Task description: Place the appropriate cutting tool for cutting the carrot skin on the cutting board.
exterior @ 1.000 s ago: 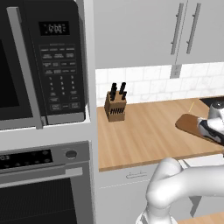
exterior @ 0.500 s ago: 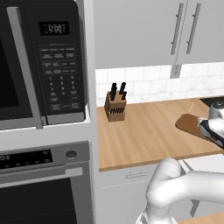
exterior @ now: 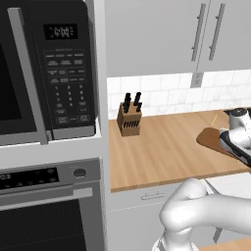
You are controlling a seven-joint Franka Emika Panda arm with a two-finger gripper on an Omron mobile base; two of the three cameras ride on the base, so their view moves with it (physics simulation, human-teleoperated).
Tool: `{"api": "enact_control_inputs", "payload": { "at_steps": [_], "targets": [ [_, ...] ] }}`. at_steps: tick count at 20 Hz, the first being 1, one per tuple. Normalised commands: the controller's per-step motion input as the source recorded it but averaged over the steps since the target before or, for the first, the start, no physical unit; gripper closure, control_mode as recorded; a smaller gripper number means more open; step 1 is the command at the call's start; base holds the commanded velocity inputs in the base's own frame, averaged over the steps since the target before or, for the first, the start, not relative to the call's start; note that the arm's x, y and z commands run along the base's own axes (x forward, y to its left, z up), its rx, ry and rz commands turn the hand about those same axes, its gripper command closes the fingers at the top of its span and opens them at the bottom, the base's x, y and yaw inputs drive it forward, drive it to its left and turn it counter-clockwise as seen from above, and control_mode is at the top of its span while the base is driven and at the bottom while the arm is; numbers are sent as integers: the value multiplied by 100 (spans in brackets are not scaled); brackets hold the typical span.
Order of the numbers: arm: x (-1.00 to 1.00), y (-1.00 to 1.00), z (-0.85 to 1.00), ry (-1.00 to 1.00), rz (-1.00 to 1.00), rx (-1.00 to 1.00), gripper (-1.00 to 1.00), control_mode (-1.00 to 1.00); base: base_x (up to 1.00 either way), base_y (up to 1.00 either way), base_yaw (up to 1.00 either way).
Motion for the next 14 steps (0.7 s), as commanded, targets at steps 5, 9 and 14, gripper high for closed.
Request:
{"api": "enact_control_inputs", "payload": {
  "at_steps": [5, 9, 14],
  "targets": [
    [-54, 83, 68, 0, -6, -3, -100, -100, 0, 0, 0],
    [-53, 78, 94, 0, -2, 0, -100, -100, 0, 0, 0],
    [-37, 86, 99, 0, 0, 0, -100, -100, 0, 0, 0]
  ]
}}
